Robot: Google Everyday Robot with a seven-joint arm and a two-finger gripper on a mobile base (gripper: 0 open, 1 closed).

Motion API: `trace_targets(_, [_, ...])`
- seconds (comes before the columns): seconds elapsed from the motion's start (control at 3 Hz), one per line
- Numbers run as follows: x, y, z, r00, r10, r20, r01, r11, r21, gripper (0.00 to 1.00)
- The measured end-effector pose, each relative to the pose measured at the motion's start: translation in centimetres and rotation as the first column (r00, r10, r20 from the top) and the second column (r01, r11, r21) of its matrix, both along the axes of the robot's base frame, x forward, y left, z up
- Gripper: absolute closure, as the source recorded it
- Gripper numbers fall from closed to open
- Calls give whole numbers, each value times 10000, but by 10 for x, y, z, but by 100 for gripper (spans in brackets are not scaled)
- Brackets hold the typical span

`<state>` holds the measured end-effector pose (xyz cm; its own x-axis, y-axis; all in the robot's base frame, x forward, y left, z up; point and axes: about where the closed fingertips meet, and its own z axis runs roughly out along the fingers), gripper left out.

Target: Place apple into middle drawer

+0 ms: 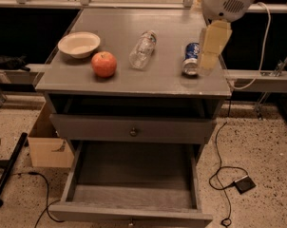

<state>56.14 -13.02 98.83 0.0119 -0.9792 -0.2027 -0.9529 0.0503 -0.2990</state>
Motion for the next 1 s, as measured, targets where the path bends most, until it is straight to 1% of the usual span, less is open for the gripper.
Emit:
trace_targets(0.33, [44, 11, -2, 9990, 390, 219, -397, 9987, 312, 0])
trace_targets(0.67, [77, 29, -8, 9927, 1116, 452, -1152, 9895, 877, 0])
trace_targets(1.0, [93, 51, -10, 9752, 2094, 718, -2196, 9559, 1948, 0])
